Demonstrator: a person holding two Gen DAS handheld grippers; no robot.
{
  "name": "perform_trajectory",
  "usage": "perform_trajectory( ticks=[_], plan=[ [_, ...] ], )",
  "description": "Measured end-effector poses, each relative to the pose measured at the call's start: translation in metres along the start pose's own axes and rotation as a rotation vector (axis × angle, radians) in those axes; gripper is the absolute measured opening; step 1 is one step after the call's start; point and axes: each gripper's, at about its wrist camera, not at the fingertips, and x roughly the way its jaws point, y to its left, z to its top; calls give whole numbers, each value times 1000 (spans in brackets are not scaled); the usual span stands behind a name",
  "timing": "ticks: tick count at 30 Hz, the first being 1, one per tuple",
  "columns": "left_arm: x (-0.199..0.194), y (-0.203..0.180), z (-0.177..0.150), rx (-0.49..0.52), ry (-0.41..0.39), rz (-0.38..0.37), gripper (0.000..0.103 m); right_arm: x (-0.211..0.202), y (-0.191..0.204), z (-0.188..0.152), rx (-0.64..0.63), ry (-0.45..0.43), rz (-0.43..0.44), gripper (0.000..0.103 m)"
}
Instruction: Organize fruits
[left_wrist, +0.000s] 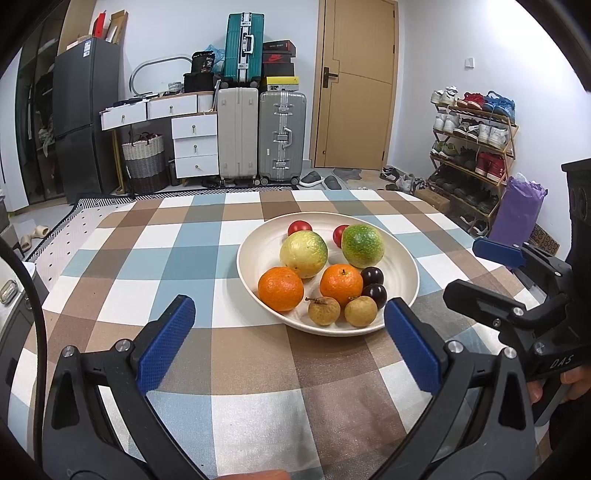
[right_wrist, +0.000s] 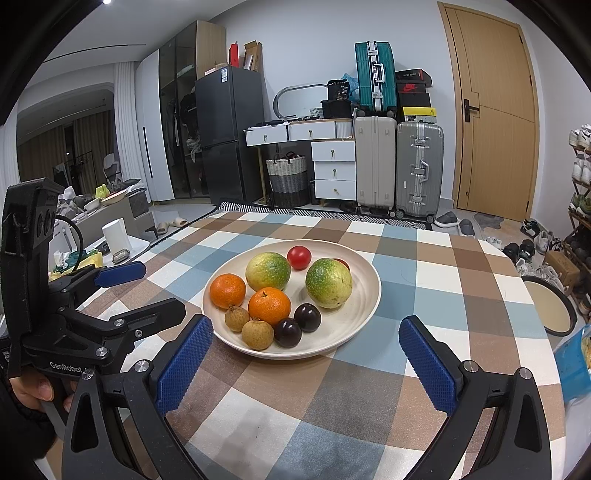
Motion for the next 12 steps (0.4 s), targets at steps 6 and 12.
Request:
perform_trajectory(
  ticks=[6,12],
  plan=[
    [0,0,0,0,0,0,102,0,0,0,-1,1,1,103],
    [0,0,0,0,0,1,102,0,0,0,0,0,0,103]
  ],
)
